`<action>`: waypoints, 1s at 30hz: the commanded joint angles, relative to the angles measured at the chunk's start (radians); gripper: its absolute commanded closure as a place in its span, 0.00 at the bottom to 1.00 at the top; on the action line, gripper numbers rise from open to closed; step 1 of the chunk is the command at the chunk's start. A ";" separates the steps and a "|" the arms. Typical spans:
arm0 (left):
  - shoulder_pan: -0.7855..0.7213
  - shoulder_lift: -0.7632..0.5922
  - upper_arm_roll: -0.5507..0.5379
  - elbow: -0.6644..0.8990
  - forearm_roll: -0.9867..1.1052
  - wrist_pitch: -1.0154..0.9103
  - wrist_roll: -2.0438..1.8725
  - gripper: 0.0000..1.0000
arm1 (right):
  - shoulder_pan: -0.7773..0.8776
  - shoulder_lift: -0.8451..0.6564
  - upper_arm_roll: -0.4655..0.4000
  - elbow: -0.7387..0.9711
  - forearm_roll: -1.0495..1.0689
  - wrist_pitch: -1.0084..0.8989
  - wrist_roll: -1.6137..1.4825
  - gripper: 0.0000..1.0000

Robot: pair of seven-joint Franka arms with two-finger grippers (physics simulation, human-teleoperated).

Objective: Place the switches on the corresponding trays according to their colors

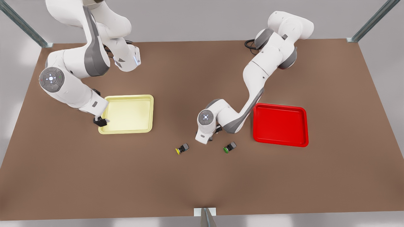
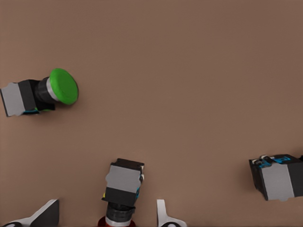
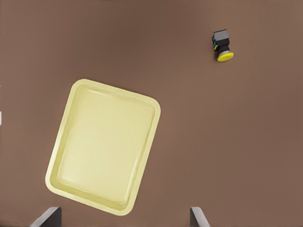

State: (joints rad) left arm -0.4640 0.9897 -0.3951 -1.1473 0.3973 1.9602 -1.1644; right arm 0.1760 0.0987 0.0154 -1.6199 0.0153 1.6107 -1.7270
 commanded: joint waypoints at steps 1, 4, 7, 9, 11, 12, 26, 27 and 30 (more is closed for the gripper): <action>-0.001 0.000 -0.001 -0.005 0.014 0.000 0.003 0.03 | -0.021 0.001 0.000 0.000 0.000 0.000 -0.005 0.00; 0.001 0.003 -0.022 -0.028 0.011 0.003 0.048 0.04 | -0.021 0.019 0.001 0.003 0.000 0.001 -0.022 0.00; 0.005 -0.002 -0.024 -0.055 0.003 0.002 0.121 0.05 | -0.021 0.019 0.001 0.003 -0.002 0.009 -0.020 0.00; 0.005 -0.005 -0.022 -0.062 -0.003 0.000 0.126 0.05 | -0.020 0.019 0.001 0.003 0.000 0.014 -0.017 0.00; 0.005 -0.002 -0.015 -0.062 -0.001 0.026 0.112 0.05 | -0.021 0.019 0.018 0.003 -0.003 0.012 -0.017 0.00; 0.005 0.001 -0.015 -0.062 0.000 0.046 0.104 0.05 | -0.023 0.019 0.020 0.003 -0.002 0.011 -0.016 0.00; -0.005 0.035 -0.019 -0.060 -0.005 0.135 0.095 0.04 | -0.032 0.019 0.017 0.005 -0.008 0.005 -0.022 0.00; -0.005 0.035 -0.018 -0.057 -0.003 0.135 0.095 0.04 | -0.029 0.019 0.017 0.005 -0.005 0.006 -0.014 0.00; -0.012 0.035 -0.018 -0.055 -0.005 0.155 0.083 0.04 | -0.033 0.019 0.017 0.014 -0.006 0.001 -0.023 0.00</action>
State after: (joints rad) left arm -0.4797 1.0232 -0.4127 -1.2015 0.3921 2.1154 -1.0812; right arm 0.1429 0.1182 0.0313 -1.6061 0.0093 1.6122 -1.7502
